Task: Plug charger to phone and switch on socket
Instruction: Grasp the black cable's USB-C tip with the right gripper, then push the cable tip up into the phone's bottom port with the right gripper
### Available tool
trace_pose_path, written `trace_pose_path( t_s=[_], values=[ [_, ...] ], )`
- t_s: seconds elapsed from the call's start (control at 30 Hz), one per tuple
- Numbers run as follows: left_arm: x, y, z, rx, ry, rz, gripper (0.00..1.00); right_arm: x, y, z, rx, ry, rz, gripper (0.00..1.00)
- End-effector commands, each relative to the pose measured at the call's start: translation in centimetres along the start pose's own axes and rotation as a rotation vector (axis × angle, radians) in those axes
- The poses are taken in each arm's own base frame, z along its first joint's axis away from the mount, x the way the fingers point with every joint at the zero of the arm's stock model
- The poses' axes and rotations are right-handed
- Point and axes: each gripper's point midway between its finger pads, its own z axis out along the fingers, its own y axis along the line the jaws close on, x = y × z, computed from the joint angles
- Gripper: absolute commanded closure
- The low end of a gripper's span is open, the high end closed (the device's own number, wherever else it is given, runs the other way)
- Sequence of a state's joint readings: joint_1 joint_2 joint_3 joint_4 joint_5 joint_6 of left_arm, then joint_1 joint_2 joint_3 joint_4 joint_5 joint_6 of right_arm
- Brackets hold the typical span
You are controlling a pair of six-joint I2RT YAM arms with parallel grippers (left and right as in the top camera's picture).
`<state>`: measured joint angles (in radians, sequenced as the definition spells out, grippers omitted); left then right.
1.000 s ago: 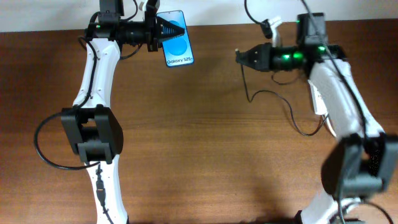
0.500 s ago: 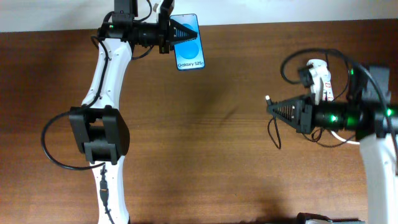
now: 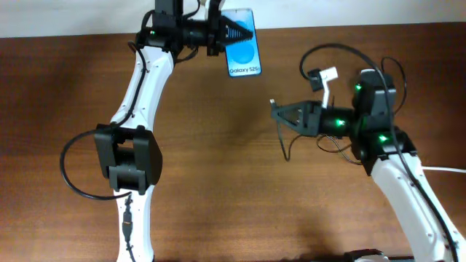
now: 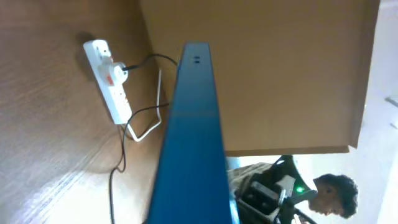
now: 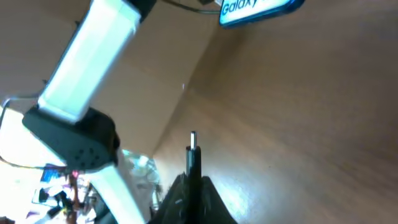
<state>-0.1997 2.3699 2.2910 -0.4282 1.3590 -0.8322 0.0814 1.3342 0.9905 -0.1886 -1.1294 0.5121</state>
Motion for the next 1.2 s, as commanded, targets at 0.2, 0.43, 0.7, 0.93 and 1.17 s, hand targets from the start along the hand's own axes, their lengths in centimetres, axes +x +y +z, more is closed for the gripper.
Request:
trace_pose_path(
  t_s=[0.2, 0.43, 0.7, 0.93, 1.17],
  values=[
    [-1.0, -3.8, -0.7, 0.067, 0.004, 0.024, 1.00, -2.5, -1.8, 2.4, -0.018, -0.050, 0.101, 0.96],
    [-0.9, -3.8, -0.7, 0.068, 0.005, 0.025, 1.00, -2.3, -1.8, 3.4, 0.006, -0.056, 0.090, 0.96],
    [0.0, -4.3, 0.1, 0.088, 0.051, 0.027, 1.00, -2.9, -1.5, 3.3, -0.002, -0.077, 0.069, 0.96],
    [1.0, -4.7, 1.9, 0.100, 0.092, 0.037, 1.00, -2.9, -1.4, 3.3, -0.007, -0.075, 0.100, 0.96],
    [0.8, -4.6, 2.5, 0.085, 0.069, 0.036, 1.00, -4.3, -1.1, 3.2, -0.013, -0.131, 0.119, 0.96]
  ],
)
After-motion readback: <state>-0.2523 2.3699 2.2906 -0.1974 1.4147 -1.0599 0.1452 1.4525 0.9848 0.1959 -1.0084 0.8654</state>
